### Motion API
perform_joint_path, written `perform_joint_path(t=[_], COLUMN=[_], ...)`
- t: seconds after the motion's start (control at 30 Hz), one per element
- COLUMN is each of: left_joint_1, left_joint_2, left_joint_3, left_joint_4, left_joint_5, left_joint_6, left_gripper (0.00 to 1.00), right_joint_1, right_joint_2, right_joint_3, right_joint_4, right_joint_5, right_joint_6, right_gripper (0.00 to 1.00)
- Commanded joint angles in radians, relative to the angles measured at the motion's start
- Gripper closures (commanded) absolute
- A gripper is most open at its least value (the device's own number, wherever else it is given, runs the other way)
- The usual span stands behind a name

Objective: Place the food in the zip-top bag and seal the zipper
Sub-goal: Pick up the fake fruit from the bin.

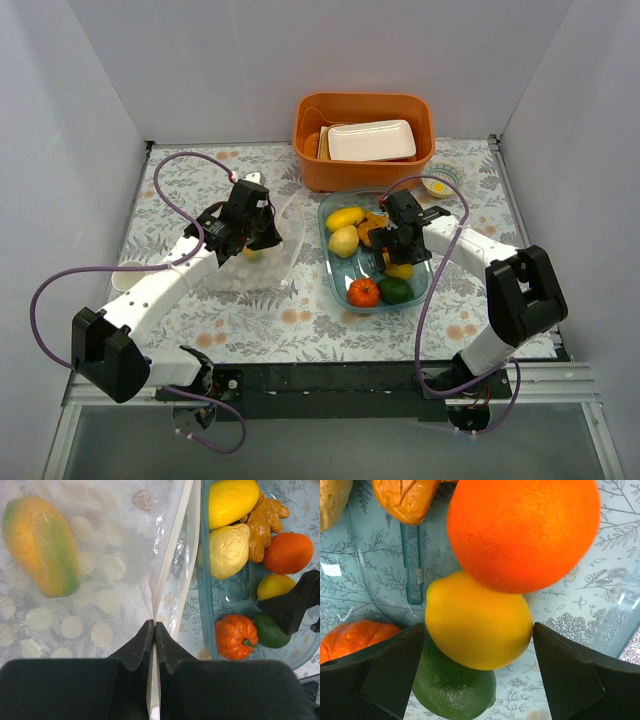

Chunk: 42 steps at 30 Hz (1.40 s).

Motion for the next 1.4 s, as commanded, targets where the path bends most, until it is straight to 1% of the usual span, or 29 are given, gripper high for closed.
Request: perform_joint_path(t=[0.0, 0.07, 0.1, 0.17, 0.2, 0.27, 0.3, 0.37, 0.4, 0.43, 0.53, 0.63, 0.73, 0.83, 0.87, 0.93, 0.97, 1.07, 1.2, 1.37], left_joint_1=[0.003, 0.003, 0.003, 0.003, 0.003, 0.003, 0.003, 0.003, 0.003, 0.003, 0.003, 0.003, 0.003, 0.001, 0.003, 0.003, 0.003, 0.003, 0.003, 0.003], left_joint_2=[-0.013, -0.013, -0.016, -0.016, -0.016, -0.017, -0.017, -0.016, -0.016, -0.014, -0.013, -0.013, -0.014, -0.014, -0.013, -0.011, -0.011, -0.005, -0.006, -0.023], left_joint_3=[0.004, 0.004, 0.001, 0.001, 0.0, -0.002, -0.003, -0.002, -0.002, 0.001, 0.003, 0.006, 0.009, 0.013, 0.016, 0.015, 0.018, 0.029, 0.039, 0.036], left_joint_4=[0.002, -0.001, -0.001, -0.001, -0.001, 0.002, 0.002, 0.002, 0.004, 0.002, 0.0, -0.001, -0.001, -0.001, 0.0, 0.004, 0.004, -0.001, -0.007, -0.012], left_joint_5=[0.001, -0.007, -0.008, -0.011, -0.011, -0.01, -0.008, -0.01, -0.008, -0.008, -0.007, -0.007, -0.004, 0.004, 0.01, 0.019, 0.026, 0.038, 0.041, 0.041], left_joint_6=[0.003, 0.006, 0.006, 0.005, 0.002, 0.0, -0.001, -0.001, 0.0, 0.0, 0.006, 0.006, 0.003, 0.003, 0.002, -0.001, -0.003, -0.003, -0.003, -0.009], left_gripper=[0.99, 0.99, 0.99, 0.99, 0.99, 0.99, 0.99, 0.99, 0.99, 0.99, 0.99, 0.99, 0.99, 0.98, 0.98, 0.98, 0.99, 0.99, 0.99, 0.99], right_joint_1=[-0.002, -0.002, -0.002, -0.002, -0.002, -0.002, -0.002, -0.002, -0.002, -0.002, -0.002, 0.001, 0.005, 0.021, 0.03, 0.041, 0.053, 0.088, 0.137, 0.182], right_joint_2=[0.029, 0.018, 0.017, 0.026, 0.027, 0.018, 0.012, -0.014, -0.029, -0.06, -0.13, -0.195, -0.23, -0.236, -0.233, -0.218, -0.209, -0.155, -0.057, 0.04], right_joint_3=[0.031, 0.028, 0.025, 0.034, 0.033, 0.02, 0.019, 0.016, 0.017, 0.019, 0.037, 0.062, 0.079, 0.08, 0.079, 0.073, 0.072, 0.1, 0.178, 0.247], right_joint_4=[0.027, 0.043, 0.048, 0.036, 0.034, 0.039, 0.045, 0.049, 0.056, 0.057, 0.066, 0.091, 0.131, 0.226, 0.29, 0.359, 0.434, 0.517, 0.595, 0.638], right_joint_5=[0.007, -0.002, -0.011, -0.01, -0.01, -0.013, -0.016, -0.031, -0.037, -0.051, -0.088, -0.109, -0.224, -0.33, -0.353, -0.427, -0.448, -0.499, -0.519, -0.531], right_joint_6=[-0.025, -0.03, -0.036, -0.039, -0.041, -0.039, -0.033, -0.027, -0.021, -0.013, 0.022, 0.062, 0.097, 0.168, 0.215, 0.263, 0.307, 0.36, 0.396, 0.412], right_gripper=[0.05, 0.07, 0.14, 0.17, 0.27, 0.36, 0.44, 0.48, 0.52, 0.53, 0.56, 0.56, 0.56, 0.56, 0.56, 0.56, 0.56, 0.56, 0.56, 0.56])
